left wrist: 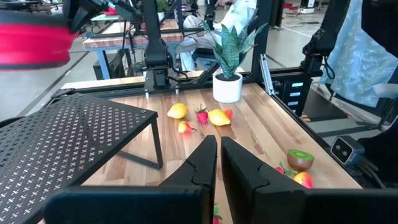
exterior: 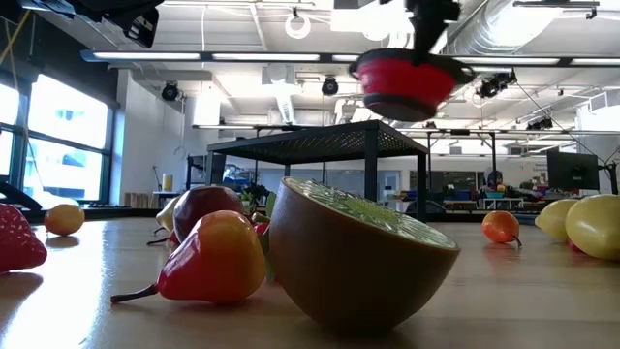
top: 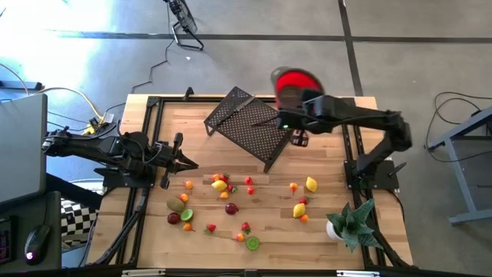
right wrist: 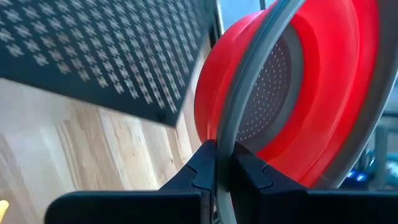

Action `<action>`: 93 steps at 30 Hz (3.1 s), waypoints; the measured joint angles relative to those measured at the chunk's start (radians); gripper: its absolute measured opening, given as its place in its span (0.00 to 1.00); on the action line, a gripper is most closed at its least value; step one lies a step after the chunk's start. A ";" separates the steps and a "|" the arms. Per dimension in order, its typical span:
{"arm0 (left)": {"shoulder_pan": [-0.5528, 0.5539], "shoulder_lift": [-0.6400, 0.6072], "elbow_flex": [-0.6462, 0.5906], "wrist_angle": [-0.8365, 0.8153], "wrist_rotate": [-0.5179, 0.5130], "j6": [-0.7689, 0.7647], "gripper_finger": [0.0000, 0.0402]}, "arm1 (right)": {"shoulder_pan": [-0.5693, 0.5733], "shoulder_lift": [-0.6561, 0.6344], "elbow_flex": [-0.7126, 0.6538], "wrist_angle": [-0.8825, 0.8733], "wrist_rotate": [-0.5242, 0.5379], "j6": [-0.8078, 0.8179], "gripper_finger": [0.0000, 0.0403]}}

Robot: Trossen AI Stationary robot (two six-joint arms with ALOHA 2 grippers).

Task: Pick & Place Fruit
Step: Put the strainer bowl on the shelf, then put the lemon into the strainer bowl on the shelf

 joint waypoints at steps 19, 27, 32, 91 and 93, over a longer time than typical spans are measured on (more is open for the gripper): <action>0.000 0.000 0.000 0.000 0.000 0.000 0.05 | 0.193 0.168 0.165 -0.001 -0.085 -0.236 0.04; 0.000 0.000 0.000 0.000 0.000 0.000 0.05 | 0.234 0.193 0.165 0.030 -0.089 -0.255 0.04; 0.000 0.000 0.000 0.001 0.000 0.000 0.05 | 0.223 0.226 0.165 0.054 -0.090 -0.263 0.04; 0.000 0.000 0.000 -0.001 0.000 0.004 0.05 | 0.239 0.173 0.088 0.138 -0.018 -0.242 0.40; 0.000 0.000 0.000 0.000 0.000 0.004 0.05 | 0.238 0.148 0.088 0.121 -0.071 -0.182 0.38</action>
